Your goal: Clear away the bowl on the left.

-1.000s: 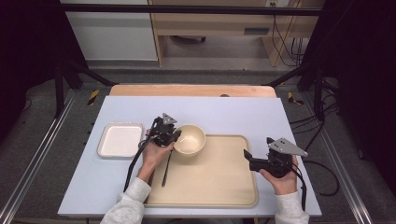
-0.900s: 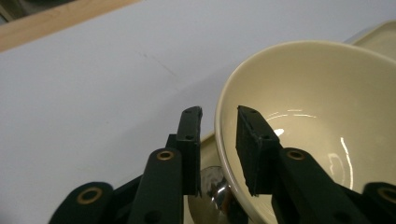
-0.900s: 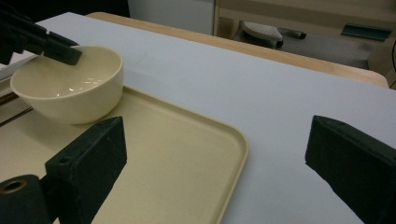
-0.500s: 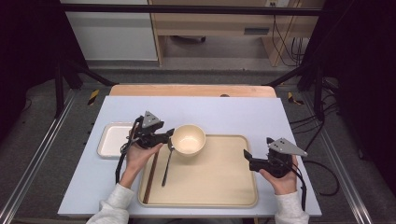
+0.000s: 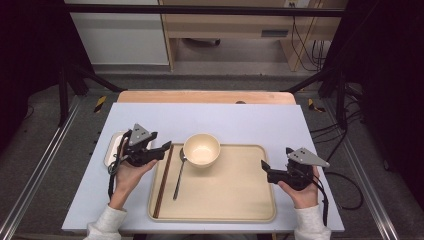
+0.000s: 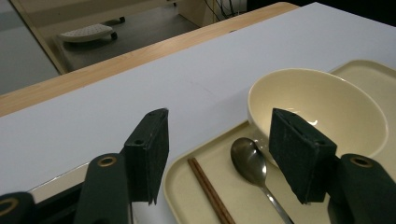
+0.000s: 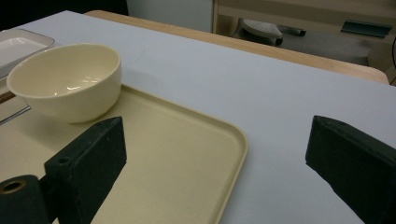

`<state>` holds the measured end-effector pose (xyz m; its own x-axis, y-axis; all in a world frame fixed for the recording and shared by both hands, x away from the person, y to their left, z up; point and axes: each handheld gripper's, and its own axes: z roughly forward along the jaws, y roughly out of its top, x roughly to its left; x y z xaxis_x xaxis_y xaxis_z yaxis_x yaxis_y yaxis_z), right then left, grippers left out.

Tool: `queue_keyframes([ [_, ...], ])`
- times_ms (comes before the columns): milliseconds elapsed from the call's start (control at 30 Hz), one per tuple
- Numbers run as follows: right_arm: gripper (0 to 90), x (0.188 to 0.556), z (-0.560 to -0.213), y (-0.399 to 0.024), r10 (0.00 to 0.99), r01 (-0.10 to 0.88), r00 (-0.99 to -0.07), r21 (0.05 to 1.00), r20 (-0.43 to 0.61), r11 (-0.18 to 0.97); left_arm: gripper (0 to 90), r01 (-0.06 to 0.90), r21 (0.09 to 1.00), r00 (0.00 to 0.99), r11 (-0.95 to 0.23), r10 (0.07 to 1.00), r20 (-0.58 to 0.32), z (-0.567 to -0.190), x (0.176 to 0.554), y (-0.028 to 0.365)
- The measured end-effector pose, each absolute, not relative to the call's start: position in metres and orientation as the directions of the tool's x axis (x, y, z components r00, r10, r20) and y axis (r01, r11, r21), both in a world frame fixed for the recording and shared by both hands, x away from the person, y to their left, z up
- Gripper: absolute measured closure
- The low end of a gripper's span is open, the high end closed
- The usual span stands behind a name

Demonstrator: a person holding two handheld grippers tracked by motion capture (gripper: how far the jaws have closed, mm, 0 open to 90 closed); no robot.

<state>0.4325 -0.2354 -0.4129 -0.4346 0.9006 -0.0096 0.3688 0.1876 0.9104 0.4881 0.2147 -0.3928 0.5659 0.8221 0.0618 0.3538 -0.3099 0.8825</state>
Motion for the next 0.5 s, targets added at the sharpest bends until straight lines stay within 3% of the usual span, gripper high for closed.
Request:
queue_keyframes([
  [500, 5.5, 0.432, -0.413, -0.235, 0.903, 0.370, -0.429, 0.911, -0.009, 0.184, 29.5, 0.367, 0.879, 0.513, -0.304, 0.855, 0.081, -0.406, 0.471, 0.257],
])
